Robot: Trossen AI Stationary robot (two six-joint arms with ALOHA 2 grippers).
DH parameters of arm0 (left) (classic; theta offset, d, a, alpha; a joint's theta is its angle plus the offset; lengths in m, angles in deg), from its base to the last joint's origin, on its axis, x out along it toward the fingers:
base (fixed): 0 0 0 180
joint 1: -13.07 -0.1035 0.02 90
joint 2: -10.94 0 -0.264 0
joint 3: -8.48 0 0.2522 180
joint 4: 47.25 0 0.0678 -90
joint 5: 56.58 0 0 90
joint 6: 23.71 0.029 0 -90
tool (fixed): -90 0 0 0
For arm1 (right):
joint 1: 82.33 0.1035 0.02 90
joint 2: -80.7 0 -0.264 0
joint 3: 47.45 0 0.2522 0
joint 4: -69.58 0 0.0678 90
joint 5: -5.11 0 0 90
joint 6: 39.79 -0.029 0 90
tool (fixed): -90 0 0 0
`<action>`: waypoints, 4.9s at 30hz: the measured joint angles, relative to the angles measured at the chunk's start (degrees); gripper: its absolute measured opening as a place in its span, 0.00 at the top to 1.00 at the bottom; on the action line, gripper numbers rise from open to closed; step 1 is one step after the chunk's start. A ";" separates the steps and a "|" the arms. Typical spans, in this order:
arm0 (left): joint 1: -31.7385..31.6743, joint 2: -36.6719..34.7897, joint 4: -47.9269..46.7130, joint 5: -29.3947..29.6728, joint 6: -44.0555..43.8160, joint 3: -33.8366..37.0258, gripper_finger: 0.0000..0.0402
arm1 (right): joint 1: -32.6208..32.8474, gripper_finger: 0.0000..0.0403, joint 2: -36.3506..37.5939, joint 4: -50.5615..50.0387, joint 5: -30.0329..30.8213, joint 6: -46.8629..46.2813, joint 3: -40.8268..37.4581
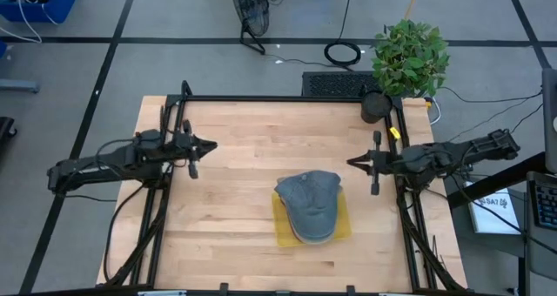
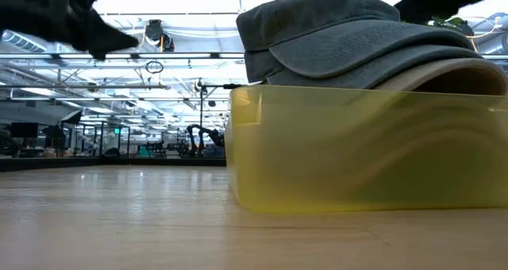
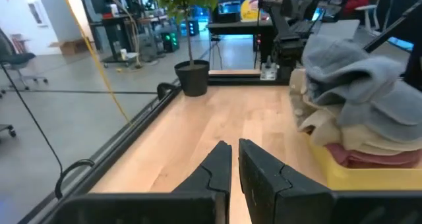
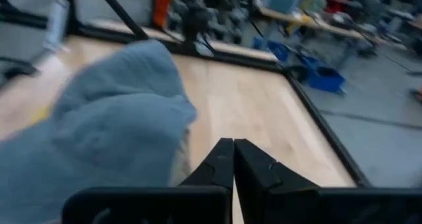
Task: Pick and place caps into container
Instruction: Return to Home Position
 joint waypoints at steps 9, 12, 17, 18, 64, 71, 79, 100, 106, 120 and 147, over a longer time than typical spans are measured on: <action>2.49 -0.25 0.26 -8.70 2.54 -3.71 0.94 | -2.28 1.00 12.11 11.92 -7.07 -0.74 -14.44; 3.49 -1.73 10.78 -9.58 4.78 1.35 0.99 | -2.28 1.00 15.72 17.00 -6.96 0.96 -19.88; 2.89 -7.79 12.66 -5.89 5.20 5.72 0.99 | -2.28 1.00 24.79 17.03 -6.92 3.15 -24.76; 2.58 -8.92 12.10 -5.23 5.14 6.60 0.99 | -2.28 1.00 26.81 17.15 -6.93 3.27 -25.30; 2.27 -11.50 7.46 -11.50 6.91 15.43 0.98 | -10.13 1.00 30.49 19.75 -12.60 -5.54 -33.58; 2.27 -11.50 7.70 -9.03 3.17 15.49 0.98 | -10.13 1.00 30.49 20.44 -12.65 -5.39 -33.63; 2.29 -11.50 8.23 -9.08 3.30 15.54 0.98 | -10.13 1.00 30.49 20.43 -12.78 -5.36 -33.63; 2.29 -11.50 8.27 -9.05 3.34 15.54 0.98 | -10.12 1.00 30.49 20.43 -12.81 -5.35 -33.63; 2.29 -11.50 8.29 -9.05 3.34 15.54 0.98 | -10.13 1.00 30.49 20.43 -12.82 -5.36 -33.63; 2.29 -11.50 8.31 -9.05 3.37 15.52 0.98 | -10.11 1.00 30.49 20.43 -12.82 -5.35 -33.63; 2.29 -11.51 8.34 -9.05 3.37 15.52 0.98 | -10.11 1.00 30.47 20.41 -12.82 -5.34 -33.63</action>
